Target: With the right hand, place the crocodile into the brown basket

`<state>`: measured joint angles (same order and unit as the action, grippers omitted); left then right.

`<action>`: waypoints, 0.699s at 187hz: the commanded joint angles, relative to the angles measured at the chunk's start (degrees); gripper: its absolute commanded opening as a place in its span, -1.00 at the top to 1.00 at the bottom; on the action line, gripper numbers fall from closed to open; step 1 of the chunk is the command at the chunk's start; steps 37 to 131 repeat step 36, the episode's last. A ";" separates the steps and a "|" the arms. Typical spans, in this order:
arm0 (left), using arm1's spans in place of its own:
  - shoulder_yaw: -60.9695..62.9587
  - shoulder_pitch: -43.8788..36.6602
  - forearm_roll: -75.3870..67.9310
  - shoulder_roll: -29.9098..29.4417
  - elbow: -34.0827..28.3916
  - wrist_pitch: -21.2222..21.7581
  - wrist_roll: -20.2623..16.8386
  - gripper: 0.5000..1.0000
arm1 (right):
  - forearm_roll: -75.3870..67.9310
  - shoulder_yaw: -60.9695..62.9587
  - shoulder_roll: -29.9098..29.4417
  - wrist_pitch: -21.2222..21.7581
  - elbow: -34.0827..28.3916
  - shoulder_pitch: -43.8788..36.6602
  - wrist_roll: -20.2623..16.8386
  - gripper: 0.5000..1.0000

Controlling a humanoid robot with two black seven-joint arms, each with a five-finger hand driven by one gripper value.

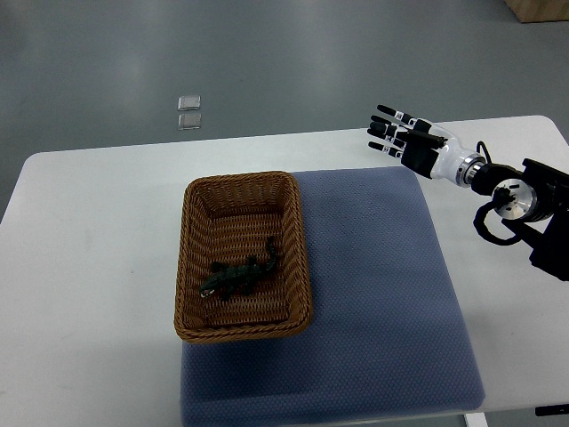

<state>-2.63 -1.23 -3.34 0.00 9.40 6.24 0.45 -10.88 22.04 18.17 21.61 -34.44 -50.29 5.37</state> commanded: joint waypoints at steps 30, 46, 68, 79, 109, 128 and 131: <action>-0.01 0.00 0.00 0.00 0.00 0.00 -0.01 -1.00 | -0.02 0.11 0.02 -0.08 0.16 0.01 -0.01 -0.72; -0.01 0.00 0.00 0.00 0.00 0.00 -0.01 -1.00 | -0.02 0.11 0.11 -0.08 0.16 0.10 -0.01 -0.72; -0.01 0.00 0.00 0.00 0.00 0.00 -0.01 -1.00 | -0.02 0.11 0.11 -0.08 0.16 0.10 -0.01 -0.72; -0.01 0.00 0.00 0.00 0.00 0.00 -0.01 -1.00 | -0.02 0.11 0.11 -0.08 0.16 0.10 -0.01 -0.72; -0.01 0.00 0.00 0.00 0.00 0.00 -0.01 -1.00 | -0.02 0.11 0.11 -0.08 0.16 0.10 -0.01 -0.72; -0.01 0.00 0.00 0.00 0.00 0.00 -0.01 -1.00 | -0.02 0.11 0.11 -0.08 0.16 0.10 -0.01 -0.72; -0.01 0.00 0.00 0.00 0.00 0.00 -0.01 -1.00 | -0.02 0.11 0.11 -0.08 0.16 0.10 -0.01 -0.72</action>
